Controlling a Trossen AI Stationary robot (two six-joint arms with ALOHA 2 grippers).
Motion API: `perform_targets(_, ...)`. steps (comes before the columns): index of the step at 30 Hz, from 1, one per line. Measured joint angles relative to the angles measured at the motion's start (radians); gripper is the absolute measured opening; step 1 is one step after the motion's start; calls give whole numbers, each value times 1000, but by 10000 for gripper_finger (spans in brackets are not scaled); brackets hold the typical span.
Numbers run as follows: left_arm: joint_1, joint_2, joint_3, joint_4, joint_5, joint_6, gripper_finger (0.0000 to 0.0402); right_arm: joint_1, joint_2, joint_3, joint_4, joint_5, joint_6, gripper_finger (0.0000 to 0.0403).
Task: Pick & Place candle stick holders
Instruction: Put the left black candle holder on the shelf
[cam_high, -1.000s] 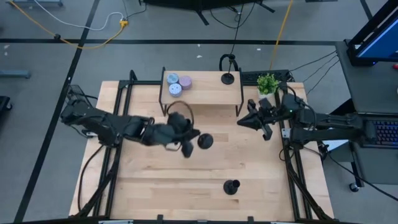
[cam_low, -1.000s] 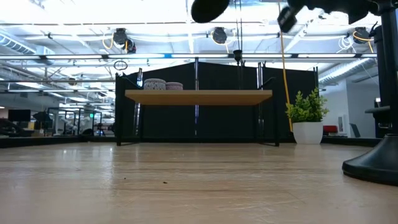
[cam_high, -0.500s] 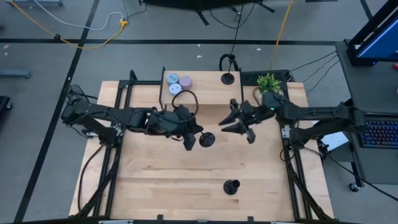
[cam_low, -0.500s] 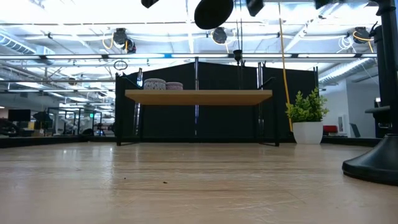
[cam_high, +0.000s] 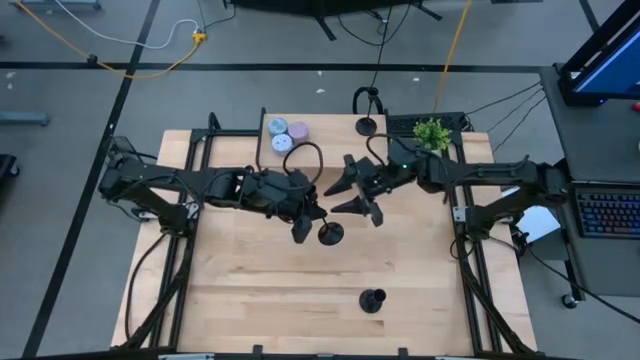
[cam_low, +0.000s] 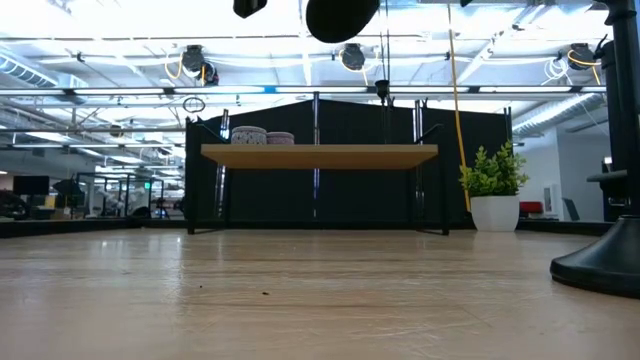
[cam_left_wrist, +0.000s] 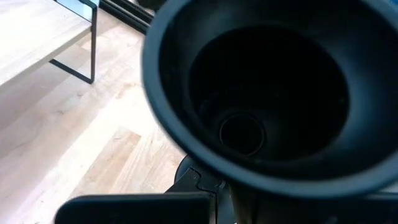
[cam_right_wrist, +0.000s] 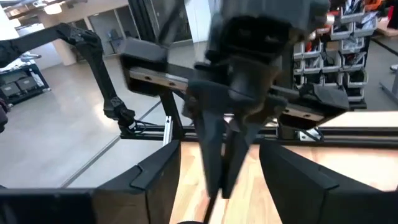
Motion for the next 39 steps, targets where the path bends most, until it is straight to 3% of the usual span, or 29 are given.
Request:
perform_targets(13, -3, 0, 0, 29, 20, -9, 13, 0, 98, 14, 107, -53, 86, 217)
perform_targets(39, -4, 64, 0, 103, 47, -5, 13, -1, 98, 12, 103, -74, 109, 196)
